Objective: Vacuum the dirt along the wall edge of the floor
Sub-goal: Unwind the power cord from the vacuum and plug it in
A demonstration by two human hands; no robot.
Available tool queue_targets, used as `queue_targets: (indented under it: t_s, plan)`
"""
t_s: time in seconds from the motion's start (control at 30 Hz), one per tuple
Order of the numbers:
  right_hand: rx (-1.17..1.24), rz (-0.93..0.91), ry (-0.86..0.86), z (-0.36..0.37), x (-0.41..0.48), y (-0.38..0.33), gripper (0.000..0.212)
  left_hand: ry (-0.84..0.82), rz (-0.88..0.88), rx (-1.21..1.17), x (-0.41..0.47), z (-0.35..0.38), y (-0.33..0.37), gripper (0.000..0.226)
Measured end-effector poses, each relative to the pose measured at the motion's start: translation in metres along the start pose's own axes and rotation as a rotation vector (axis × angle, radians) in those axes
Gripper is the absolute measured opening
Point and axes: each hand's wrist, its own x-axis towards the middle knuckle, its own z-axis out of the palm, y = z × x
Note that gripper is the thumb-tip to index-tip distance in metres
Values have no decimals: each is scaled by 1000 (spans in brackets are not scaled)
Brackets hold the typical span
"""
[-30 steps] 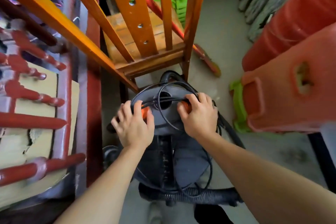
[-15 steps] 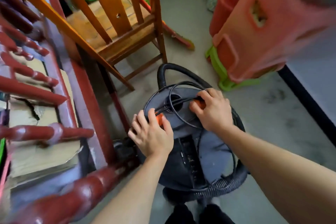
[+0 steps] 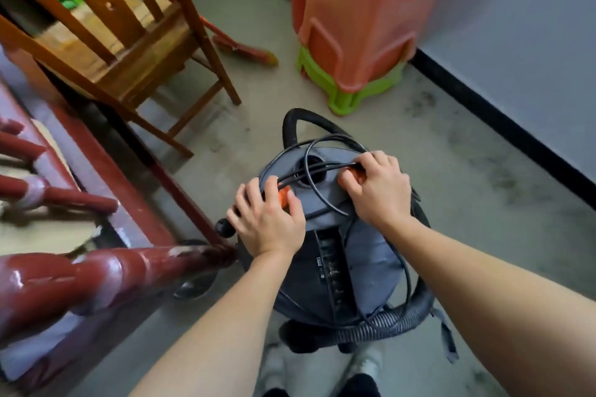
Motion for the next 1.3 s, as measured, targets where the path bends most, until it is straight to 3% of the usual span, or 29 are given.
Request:
queue_targets:
  t_s: [0.53,1.3]
  plan:
    - [45,622,220,17,-216,22,32,-156,615,-36,-95,-15,-47,39]
    - [113,785,329,119,-518,-118,25,-196,821,-25,-255,-101,-300,35]
